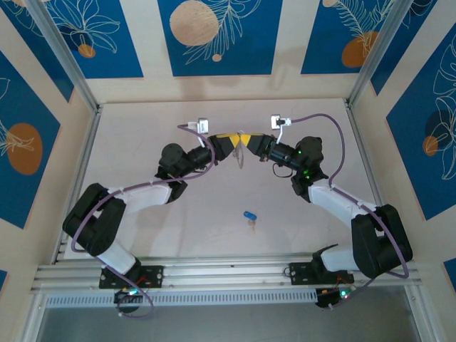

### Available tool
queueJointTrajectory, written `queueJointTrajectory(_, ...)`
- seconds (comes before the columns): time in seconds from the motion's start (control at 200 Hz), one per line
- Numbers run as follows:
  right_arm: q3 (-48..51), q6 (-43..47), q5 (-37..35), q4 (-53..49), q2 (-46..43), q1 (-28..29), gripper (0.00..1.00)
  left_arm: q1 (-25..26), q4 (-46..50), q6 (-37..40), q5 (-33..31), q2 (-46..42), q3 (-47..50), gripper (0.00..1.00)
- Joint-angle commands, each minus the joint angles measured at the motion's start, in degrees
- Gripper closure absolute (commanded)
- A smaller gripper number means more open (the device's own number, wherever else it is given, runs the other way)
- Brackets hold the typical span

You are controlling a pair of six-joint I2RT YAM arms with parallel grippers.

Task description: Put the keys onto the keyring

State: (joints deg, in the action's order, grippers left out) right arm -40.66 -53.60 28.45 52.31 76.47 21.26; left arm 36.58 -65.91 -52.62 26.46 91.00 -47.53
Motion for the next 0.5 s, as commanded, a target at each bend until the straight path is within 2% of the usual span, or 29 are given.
queueJointTrajectory(0.0,0.6,0.2,0.4,1.4,-0.2,0.1,1.00,0.9,-4.9,-0.2,0.2,0.7,-1.8,0.76)
queueJointTrajectory(0.14,0.7,0.4,0.5,1.2,-0.3,0.0,1.00,0.9,-6.0,-0.5,-0.1,1.0,-1.9,0.74)
queueJointTrajectory(0.325,0.8,0.4,0.2,1.1,-0.4,-0.1,1.00,0.9,-6.7,-0.9,0.5,1.6,-2.1,0.79)
queueJointTrajectory(0.495,0.5,0.2,0.0,1.0,-0.5,-0.4,1.00,1.0,-8.1,-1.7,1.4,2.0,-1.2,0.92)
